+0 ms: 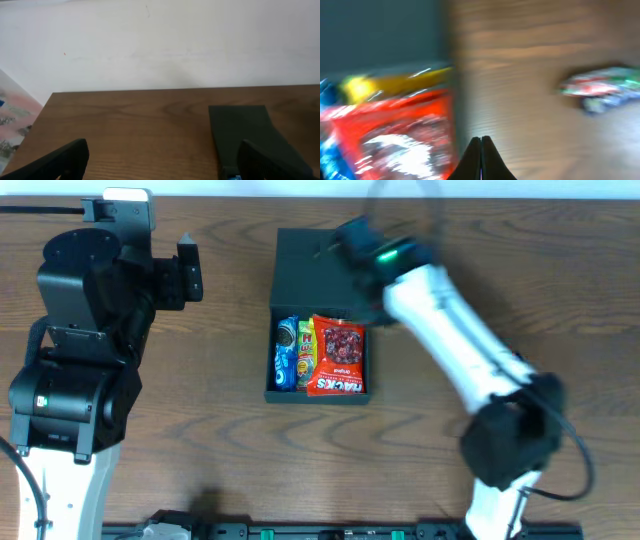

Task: Pack container
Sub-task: 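Reach the right gripper to the green-and-red candy bar and grasp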

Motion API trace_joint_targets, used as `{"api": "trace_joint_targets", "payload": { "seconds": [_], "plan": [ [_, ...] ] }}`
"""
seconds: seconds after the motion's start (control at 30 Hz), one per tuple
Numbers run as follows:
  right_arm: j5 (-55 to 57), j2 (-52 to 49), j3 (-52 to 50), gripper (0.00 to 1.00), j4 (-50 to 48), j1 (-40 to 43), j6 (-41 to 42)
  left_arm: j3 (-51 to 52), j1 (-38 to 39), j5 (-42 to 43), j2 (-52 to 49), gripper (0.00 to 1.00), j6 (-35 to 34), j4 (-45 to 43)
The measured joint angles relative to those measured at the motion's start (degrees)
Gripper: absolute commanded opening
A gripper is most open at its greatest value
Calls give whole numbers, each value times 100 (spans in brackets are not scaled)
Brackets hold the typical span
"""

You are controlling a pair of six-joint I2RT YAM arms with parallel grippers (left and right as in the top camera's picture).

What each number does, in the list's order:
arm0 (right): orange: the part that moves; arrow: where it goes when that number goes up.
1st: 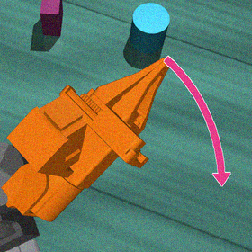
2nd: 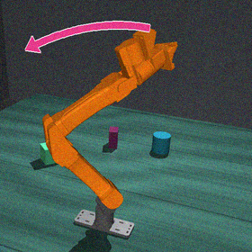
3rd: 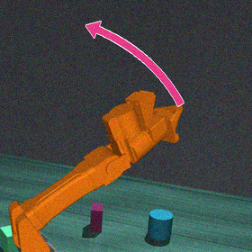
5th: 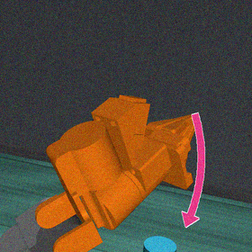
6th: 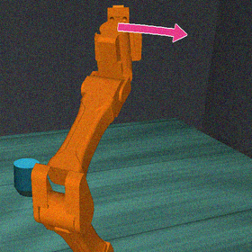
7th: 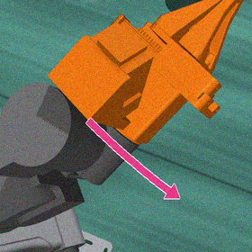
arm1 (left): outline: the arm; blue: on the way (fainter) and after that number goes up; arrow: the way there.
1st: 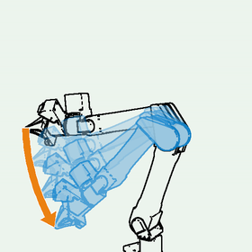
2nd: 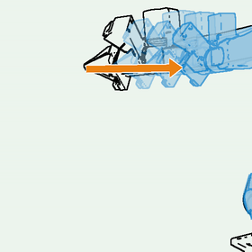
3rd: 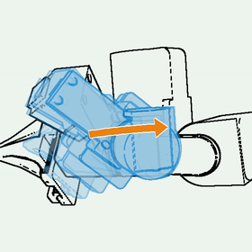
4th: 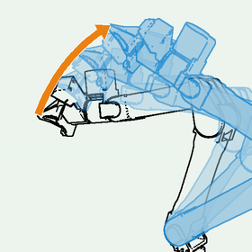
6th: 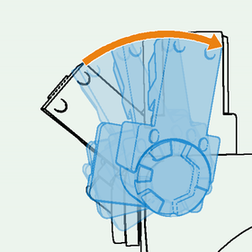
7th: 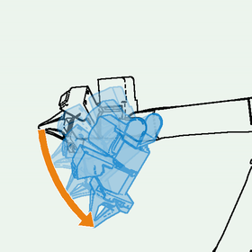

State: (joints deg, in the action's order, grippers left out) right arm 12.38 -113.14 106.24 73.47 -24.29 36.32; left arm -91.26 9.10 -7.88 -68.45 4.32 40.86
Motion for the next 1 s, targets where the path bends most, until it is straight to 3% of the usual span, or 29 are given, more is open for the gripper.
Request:
{"api": "trace_joint_targets", "payload": {
  "seconds": [0.17, 0.4, 0.53, 0.57, 0.63, 0.73, 0.9, 1.0],
  "plan": [
    [-275, 256, -13, 2, 302, 1375, 420, 0, 0, 7, 0, 95, 0, 0],
    [-839, 254, -828, 2, 129, 2238, 1451, 0, 0, 155, 7, 95, 0, -4],
    [-1226, 251, -1554, 2, -597, 2562, 2149, 0, 0, 170, 9, 95, 0, -17],
    [-1279, 251, -1703, 7, -802, 2599, 2258, 0, 0, 173, 9, 95, 0, -31],
    [-1331, 251, -1967, 30, -1137, 2643, 2459, 0, 0, 173, 9, 95, 0, -48],
    [-1338, 251, -2159, 42, -1390, 2660, 2555, 0, 0, 173, 9, 95, 4, -52],
    [-1110, 251, -2179, 42, -1598, 2664, 2361, 0, 0, 173, 9, 95, 7, -50],
    [-1029, 251, -2234, 34, -1779, 2662, 2041, 0, 0, 173, 9, 95, 7, -48]
  ]
}}
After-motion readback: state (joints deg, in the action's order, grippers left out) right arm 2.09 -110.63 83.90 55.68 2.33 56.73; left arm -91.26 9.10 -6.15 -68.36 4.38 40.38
